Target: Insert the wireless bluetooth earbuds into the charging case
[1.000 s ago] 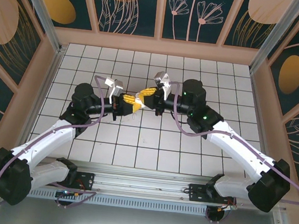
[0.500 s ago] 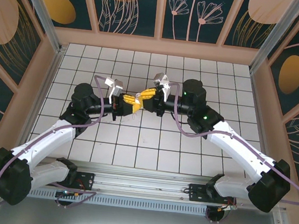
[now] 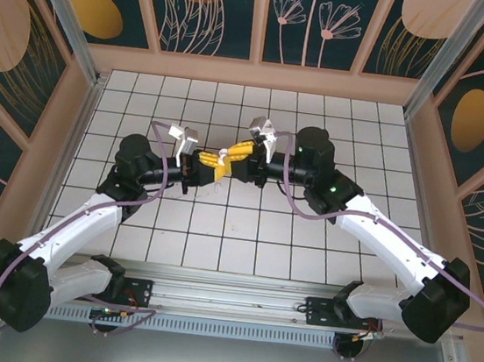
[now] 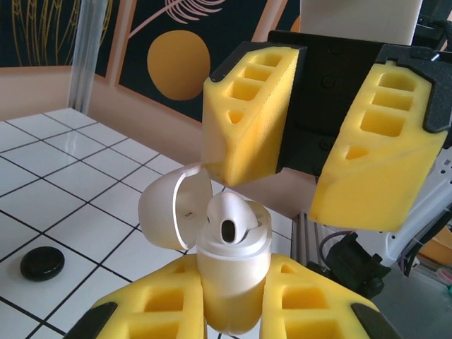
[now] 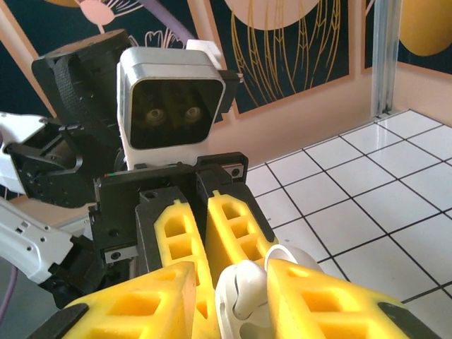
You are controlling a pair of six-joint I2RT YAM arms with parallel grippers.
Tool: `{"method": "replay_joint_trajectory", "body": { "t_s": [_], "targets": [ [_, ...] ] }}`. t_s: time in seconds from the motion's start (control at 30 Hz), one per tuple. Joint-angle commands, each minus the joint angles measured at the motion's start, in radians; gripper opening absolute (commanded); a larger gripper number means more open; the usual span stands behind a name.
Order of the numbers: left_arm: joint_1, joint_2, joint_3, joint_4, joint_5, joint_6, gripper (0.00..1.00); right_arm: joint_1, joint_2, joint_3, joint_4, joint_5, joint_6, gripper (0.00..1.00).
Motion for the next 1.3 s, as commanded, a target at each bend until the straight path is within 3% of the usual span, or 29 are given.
{"method": "replay_joint_trajectory", "body": {
  "t_s": [0.0,0.27,0.43,0.83,1.27],
  "targets": [
    [-0.001,-0.021,0.022,0.038,-0.003,0.024,0.0,-0.01,0.002,0.042,-0.016,0.002,0.047,0.34],
    [-0.001,-0.034,0.012,0.026,-0.02,0.057,0.0,-0.019,-0.014,0.06,-0.015,0.021,0.089,0.35],
    [-0.001,-0.073,-0.03,0.024,-0.088,0.135,0.01,-0.025,-0.028,0.053,0.001,0.045,0.135,0.35],
    [-0.001,-0.142,-0.136,0.104,-0.167,0.308,0.0,0.03,0.048,0.086,-0.031,0.002,0.189,0.22],
    [-0.001,-0.17,-0.135,0.053,-0.194,0.324,0.0,0.067,0.169,0.182,-0.142,0.019,0.157,0.15]
  ]
}}
